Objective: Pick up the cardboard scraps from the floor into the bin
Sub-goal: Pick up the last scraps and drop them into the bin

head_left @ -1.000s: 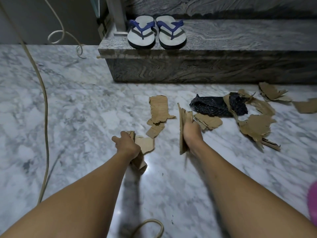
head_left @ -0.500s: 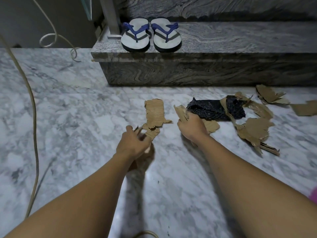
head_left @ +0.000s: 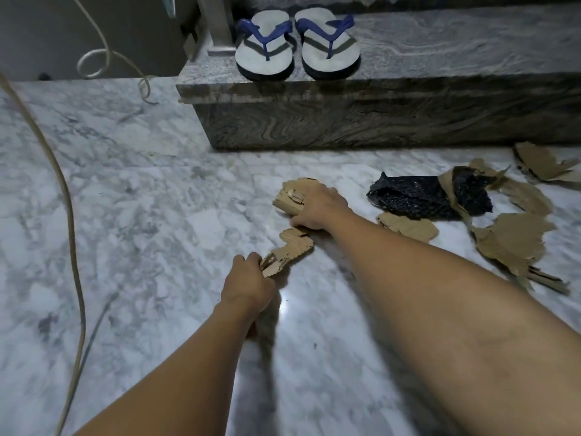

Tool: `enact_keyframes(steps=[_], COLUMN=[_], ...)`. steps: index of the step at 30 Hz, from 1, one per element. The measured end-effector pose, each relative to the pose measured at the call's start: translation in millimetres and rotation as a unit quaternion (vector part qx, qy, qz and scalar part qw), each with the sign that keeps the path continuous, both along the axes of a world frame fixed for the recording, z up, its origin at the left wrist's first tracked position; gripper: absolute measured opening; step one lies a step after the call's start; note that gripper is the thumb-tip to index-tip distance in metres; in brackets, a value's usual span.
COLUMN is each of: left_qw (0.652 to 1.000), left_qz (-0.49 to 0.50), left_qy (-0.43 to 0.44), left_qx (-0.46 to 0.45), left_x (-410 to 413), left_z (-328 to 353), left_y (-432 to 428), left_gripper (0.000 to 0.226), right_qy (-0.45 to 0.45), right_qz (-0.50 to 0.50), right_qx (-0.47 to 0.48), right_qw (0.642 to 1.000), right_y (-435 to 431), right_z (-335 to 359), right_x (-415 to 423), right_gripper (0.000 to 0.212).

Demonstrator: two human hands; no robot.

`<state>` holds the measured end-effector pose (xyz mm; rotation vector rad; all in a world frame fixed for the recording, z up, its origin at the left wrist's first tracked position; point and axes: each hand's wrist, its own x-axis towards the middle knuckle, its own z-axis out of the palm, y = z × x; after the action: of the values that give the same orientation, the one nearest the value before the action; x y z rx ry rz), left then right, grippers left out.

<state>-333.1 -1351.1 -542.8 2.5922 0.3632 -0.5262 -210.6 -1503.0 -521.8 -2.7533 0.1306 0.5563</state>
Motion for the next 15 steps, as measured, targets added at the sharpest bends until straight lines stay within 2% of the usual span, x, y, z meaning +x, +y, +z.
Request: enact_keyframes(steps=[3,6,11,13,15], left_qw=[1.000,0.998,0.990,0.982,0.974], left_qz=[0.000,0.023,0.081,0.121,0.150], left_qy=[-0.020,-0.023,-0.032,-0.073,-0.129], left_qx=[-0.011,-0.052,-0.111,-0.126,-0.106], left_x=[6.6,11.1,17.2,17.5,20.3], left_z=[-4.4,-4.3,5.3,12.8,21.2], left_y=[4.2,6.1,6.9,3.8,-3.2], left_gripper=[0.020,0.015,0.032,0.037,0.038], right_qy=[-0.009,-0.041,-0.026,-0.040,-0.065], right_qz=[0.008,-0.007,-0.075,-0.104,-0.133], right_qx=[-0.012,0.027,0.130,0.153,0.165], right_qw=[1.000,0.999,0.988,0.982,0.975], right_y=[4.1,4.2,-13.9,-26.0,-39.1], right_z=[1.5,-1.9,-3.1,2.3,10.4], right_x=[3.8,0.7,-18.3,-21.2,-22.6], right_gripper=[0.062,0.040,0.053,0.054,0.044])
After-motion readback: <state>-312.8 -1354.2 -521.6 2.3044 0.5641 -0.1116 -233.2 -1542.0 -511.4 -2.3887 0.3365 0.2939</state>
